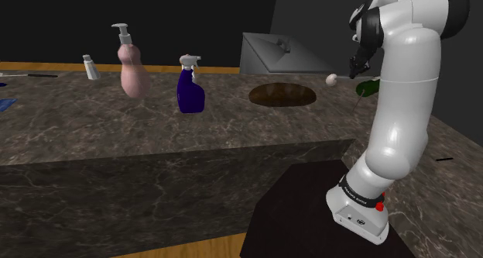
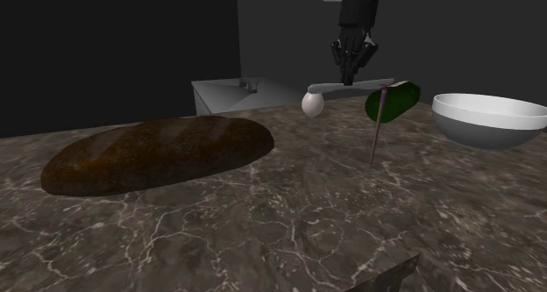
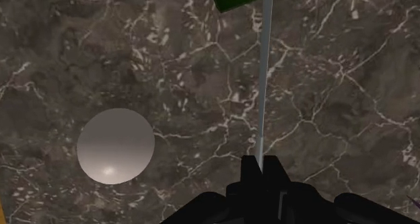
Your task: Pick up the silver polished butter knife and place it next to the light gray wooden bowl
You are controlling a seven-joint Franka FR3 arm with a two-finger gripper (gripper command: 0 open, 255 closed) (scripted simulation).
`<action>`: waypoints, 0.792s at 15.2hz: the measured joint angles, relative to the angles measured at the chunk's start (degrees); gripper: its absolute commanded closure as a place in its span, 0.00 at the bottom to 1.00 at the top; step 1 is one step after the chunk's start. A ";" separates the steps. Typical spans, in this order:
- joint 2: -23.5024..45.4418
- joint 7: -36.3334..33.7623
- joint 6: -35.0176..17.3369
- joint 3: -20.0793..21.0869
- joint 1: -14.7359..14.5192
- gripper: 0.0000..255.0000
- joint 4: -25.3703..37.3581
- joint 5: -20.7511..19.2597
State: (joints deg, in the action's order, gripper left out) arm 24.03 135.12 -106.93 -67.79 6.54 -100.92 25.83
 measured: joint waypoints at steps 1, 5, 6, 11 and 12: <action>0.19 0.33 -0.57 0.17 0.18 1.00 -0.51 0.24; 1.50 1.28 -2.78 1.38 1.04 1.00 -2.01 1.69; 1.82 1.55 -3.27 1.67 1.29 1.00 -2.33 2.04; 3.56 2.80 -6.16 3.34 2.41 1.00 -4.13 4.02; 3.72 2.98 -6.76 3.54 2.48 1.00 -4.39 4.38</action>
State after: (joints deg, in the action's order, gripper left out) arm 27.75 138.10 -113.69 -64.25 9.02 -105.31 30.21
